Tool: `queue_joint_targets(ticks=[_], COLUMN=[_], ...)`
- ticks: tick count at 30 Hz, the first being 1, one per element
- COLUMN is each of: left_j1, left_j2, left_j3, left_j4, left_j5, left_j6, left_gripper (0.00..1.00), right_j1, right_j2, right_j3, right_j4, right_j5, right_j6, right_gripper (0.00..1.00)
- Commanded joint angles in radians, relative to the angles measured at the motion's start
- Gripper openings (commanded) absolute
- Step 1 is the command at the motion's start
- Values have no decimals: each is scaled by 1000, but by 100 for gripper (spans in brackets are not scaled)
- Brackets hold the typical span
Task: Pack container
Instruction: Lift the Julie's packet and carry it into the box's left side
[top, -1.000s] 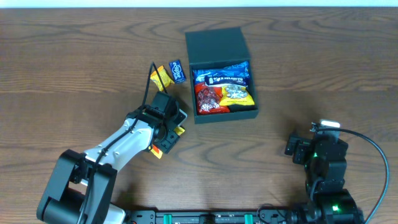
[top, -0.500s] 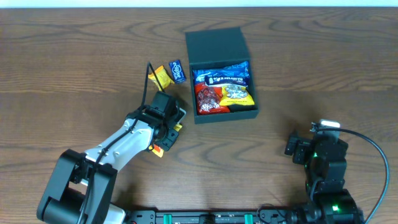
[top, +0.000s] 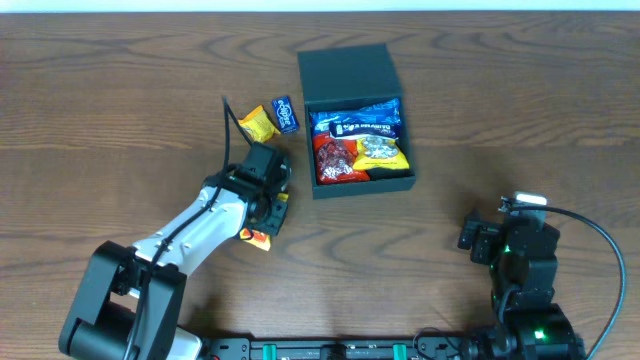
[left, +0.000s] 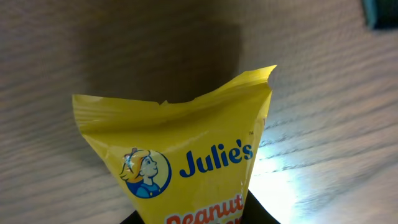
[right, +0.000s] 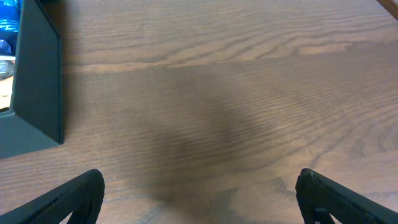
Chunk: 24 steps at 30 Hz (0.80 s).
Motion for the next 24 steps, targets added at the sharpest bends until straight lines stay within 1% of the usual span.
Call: queue_joint_targets(ticks=[1, 8, 11, 15, 17, 24], left_j1=[3, 1, 0, -16, -34, -71], left_j2=[-14, -13, -13, -13, -13, 30], left_j3=[80, 261, 350, 424, 462, 476], left_j4=[-33, -148, -159, -152, -123, -13], left_j5=[-3, -2, 23, 20, 19, 23], left_j6=[-119, -219, -251, -259, -258, -281], left_gripper=[24, 24, 25, 25, 24, 25], right_j1=[-5, -5, -5, -5, -5, -5], right_j2=[-1, -2, -2, -1, -2, -2], right_j3=[-4, -4, -4, -4, -4, -4], right_j4=[0, 0, 0, 0, 0, 0], right_j5=[7, 7, 7, 7, 7, 7], right_j6=[12, 12, 12, 12, 12, 12], right_gripper=[99, 99, 99, 99, 99, 99])
